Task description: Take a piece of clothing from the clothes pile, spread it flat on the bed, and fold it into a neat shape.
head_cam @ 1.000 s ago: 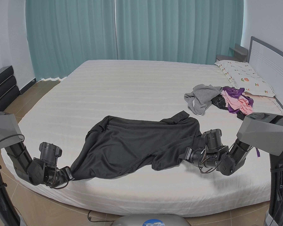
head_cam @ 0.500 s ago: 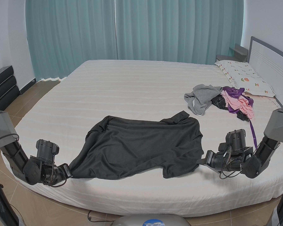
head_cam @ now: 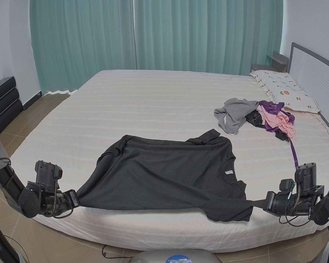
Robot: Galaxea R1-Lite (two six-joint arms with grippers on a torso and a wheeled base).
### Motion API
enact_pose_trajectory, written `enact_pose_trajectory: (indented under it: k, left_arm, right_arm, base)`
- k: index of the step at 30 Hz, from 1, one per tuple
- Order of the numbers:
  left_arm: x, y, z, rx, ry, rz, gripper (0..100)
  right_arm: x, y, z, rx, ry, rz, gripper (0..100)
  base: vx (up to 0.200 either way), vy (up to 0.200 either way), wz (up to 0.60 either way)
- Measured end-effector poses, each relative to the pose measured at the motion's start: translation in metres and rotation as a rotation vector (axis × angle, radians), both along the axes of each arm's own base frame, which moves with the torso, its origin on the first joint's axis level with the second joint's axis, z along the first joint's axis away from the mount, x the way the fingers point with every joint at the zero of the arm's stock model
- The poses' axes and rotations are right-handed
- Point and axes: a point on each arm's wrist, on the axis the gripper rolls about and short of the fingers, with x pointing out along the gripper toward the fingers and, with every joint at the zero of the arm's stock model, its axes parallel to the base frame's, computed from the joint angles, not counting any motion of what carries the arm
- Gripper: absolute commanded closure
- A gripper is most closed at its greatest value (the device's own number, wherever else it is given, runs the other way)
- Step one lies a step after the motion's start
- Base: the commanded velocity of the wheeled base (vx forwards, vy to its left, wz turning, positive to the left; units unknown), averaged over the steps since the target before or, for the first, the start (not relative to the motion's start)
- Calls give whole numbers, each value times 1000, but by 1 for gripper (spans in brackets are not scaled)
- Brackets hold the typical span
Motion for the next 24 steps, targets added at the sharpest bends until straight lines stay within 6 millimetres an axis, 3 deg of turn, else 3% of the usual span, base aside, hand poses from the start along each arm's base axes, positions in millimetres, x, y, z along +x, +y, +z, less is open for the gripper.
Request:
enact_pose_trajectory:
  k: [7, 16, 17, 24]
  left_arm:
    - [-6, 0, 0, 14, 10, -23, 100]
    - [-9, 1, -1, 23, 21, -35, 100]
    - [-9, 1, -1, 23, 21, -35, 100]
    - [-10, 1, -2, 25, 25, -39, 100]
  right_arm:
    - [-24, -9, -6, -38, 39, 9, 100]
    - [-26, -11, -31, -113, 141, 55, 100]
    - [-25, -11, -35, -120, 148, 61, 0]
    - [-13, -9, -45, -122, 87, 67, 0]
  base:
    - [0, 0, 0]
    - [0, 0, 0]
    - [0, 0, 0]
    - [0, 0, 0]
